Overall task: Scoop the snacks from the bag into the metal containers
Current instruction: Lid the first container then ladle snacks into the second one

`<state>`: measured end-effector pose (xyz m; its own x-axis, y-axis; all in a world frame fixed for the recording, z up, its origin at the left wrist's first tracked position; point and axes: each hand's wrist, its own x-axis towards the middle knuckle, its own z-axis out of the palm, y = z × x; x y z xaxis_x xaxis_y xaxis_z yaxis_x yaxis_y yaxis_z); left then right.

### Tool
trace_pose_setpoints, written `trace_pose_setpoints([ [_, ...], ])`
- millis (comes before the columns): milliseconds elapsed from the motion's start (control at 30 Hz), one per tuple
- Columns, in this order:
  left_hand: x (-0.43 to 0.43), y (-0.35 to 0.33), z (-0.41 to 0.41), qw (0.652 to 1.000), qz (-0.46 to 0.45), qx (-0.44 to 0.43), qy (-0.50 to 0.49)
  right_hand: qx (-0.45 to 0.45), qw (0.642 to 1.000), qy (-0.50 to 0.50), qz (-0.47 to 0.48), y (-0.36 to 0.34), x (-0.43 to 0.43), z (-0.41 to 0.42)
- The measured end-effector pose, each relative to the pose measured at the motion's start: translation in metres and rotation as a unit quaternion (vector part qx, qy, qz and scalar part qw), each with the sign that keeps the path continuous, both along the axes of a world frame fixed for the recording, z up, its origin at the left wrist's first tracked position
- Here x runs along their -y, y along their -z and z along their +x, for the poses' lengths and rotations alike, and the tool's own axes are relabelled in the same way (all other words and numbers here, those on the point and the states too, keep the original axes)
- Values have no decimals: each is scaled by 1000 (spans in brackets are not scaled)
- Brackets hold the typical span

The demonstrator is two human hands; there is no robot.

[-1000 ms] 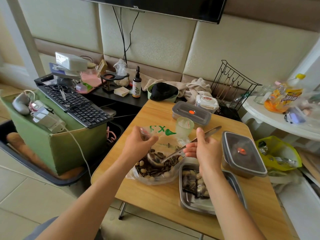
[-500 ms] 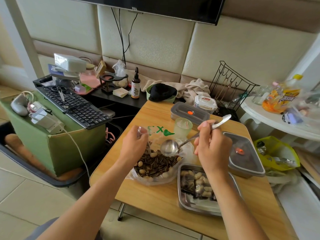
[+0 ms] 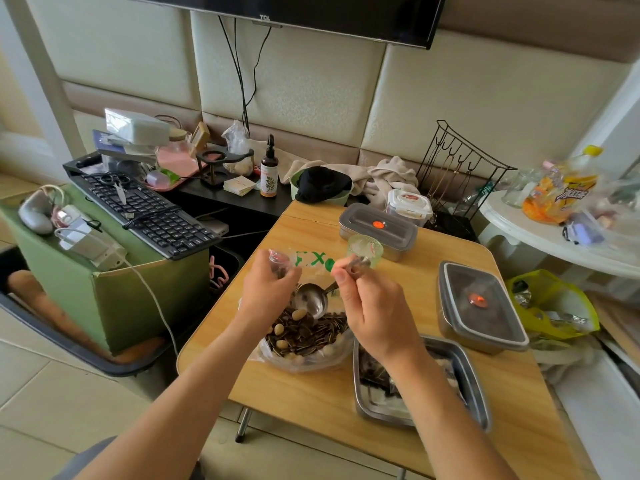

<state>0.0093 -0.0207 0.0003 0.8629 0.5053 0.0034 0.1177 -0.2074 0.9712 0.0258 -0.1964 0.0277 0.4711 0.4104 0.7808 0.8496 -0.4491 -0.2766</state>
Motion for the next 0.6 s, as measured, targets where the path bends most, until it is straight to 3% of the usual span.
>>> trace_pose_setpoints([
  [267, -6, 1, 1, 999, 14, -32, -15, -32, 997, -75, 14, 0, -9, -13],
  [400, -9, 4, 3, 999, 7, -38, -9, -142, 987, -32, 75, 5, -8, -12],
  [467, -10, 5, 3, 999, 6, -37, -1, -236, 963, 27, 130, 6, -3, -9],
  [600, -11, 6, 3, 999, 13, -34, 10, -417, 877, 127, 203, 7, 14, 7],
])
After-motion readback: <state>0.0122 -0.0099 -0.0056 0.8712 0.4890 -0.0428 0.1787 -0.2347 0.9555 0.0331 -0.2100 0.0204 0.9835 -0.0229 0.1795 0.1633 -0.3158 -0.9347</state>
